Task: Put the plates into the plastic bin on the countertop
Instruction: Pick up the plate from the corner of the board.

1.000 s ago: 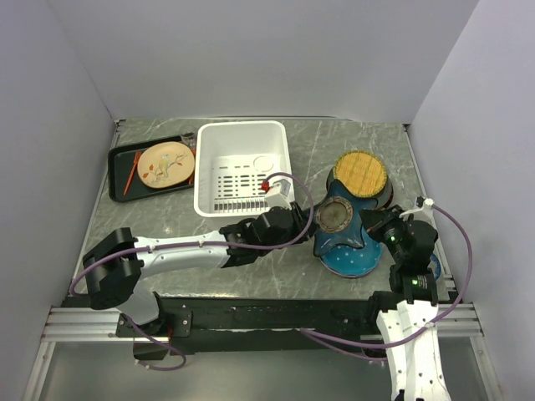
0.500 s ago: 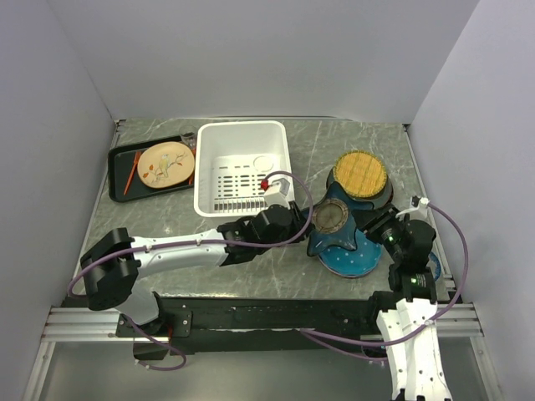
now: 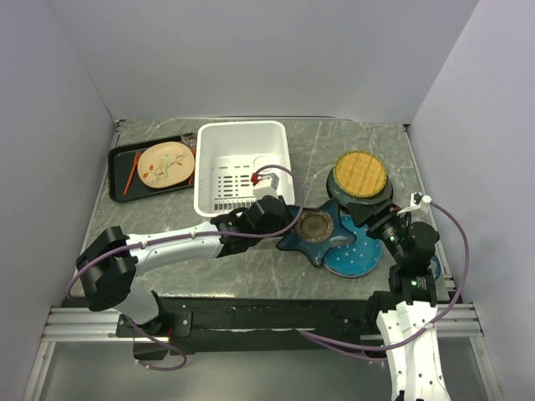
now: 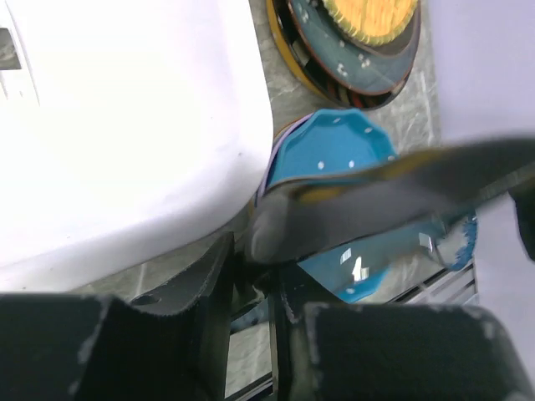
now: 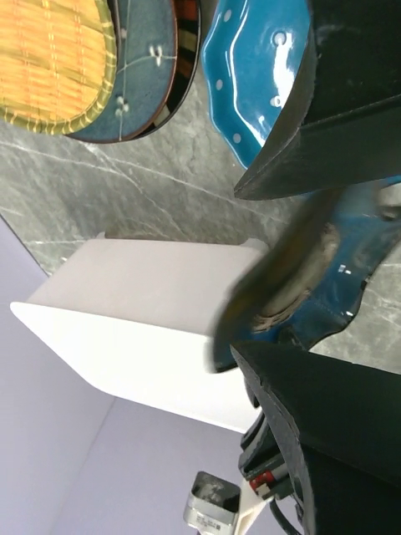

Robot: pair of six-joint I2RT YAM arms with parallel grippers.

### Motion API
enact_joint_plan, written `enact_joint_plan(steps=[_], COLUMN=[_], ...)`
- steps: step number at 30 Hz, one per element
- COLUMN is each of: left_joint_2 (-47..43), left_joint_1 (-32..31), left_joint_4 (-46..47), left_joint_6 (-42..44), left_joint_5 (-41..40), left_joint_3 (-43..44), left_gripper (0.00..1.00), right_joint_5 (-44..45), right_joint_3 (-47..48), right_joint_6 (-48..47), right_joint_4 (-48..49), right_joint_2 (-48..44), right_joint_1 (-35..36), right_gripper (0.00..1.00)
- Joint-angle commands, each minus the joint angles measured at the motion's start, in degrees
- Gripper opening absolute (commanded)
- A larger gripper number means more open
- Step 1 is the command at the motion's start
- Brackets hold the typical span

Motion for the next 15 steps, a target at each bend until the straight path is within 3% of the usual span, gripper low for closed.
enact_joint_plan(steps=[1, 15], left_joint_2=[-4.93, -5.64], left_joint_1=[-0.03, -0.03], left_joint_4=[8.87, 7.73], left_joint_6=[0.13, 1.62], left_joint_5=[0.56, 1.8], left_joint_3=[3.66, 6.03], left_gripper=[0.01, 0.01], right_joint_5=[-1.31, -1.39], right_joint_3=[0.49, 1.54], right_joint_6=[0.16, -0.63], right_joint_4=[3.76, 3.32], right_joint_2=[-0.62, -0.44], right_joint_1=[0.28, 0.28], right_gripper=[0.76, 0.76])
